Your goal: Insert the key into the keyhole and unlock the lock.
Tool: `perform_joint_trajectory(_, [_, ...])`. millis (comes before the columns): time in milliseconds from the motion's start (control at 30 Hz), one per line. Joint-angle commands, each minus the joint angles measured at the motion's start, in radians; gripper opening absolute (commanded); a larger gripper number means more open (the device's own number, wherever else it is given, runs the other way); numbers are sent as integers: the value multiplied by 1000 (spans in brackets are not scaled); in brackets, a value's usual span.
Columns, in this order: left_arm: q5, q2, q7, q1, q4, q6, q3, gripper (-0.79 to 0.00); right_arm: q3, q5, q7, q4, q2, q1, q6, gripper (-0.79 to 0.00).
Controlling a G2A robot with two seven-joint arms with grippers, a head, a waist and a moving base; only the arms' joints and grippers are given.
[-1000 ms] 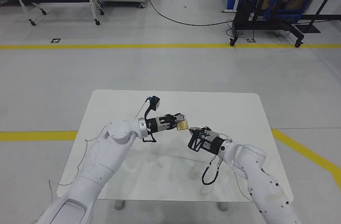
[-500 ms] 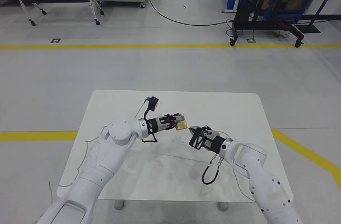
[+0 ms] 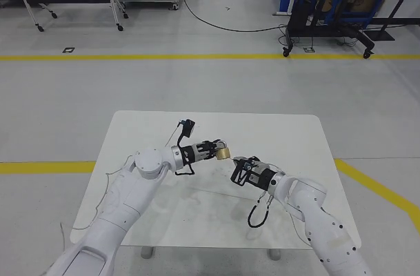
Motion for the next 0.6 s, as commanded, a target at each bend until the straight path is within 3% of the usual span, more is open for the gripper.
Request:
perform_joint_trajectory(0, [25, 1, -4, -3, 1, 3, 7, -785, -11, -8, 12, 4, 0, 6, 4, -785])
perform_joint_trajectory(300, [247, 5, 69, -10, -13, 0, 59, -785, -42, -108, 60, -16, 5, 10, 46, -785])
perform_joint_trajectory(567, [225, 5, 65, -4, -23, 1, 50, -785, -84, -244, 115, -36, 7, 5, 105, -785])
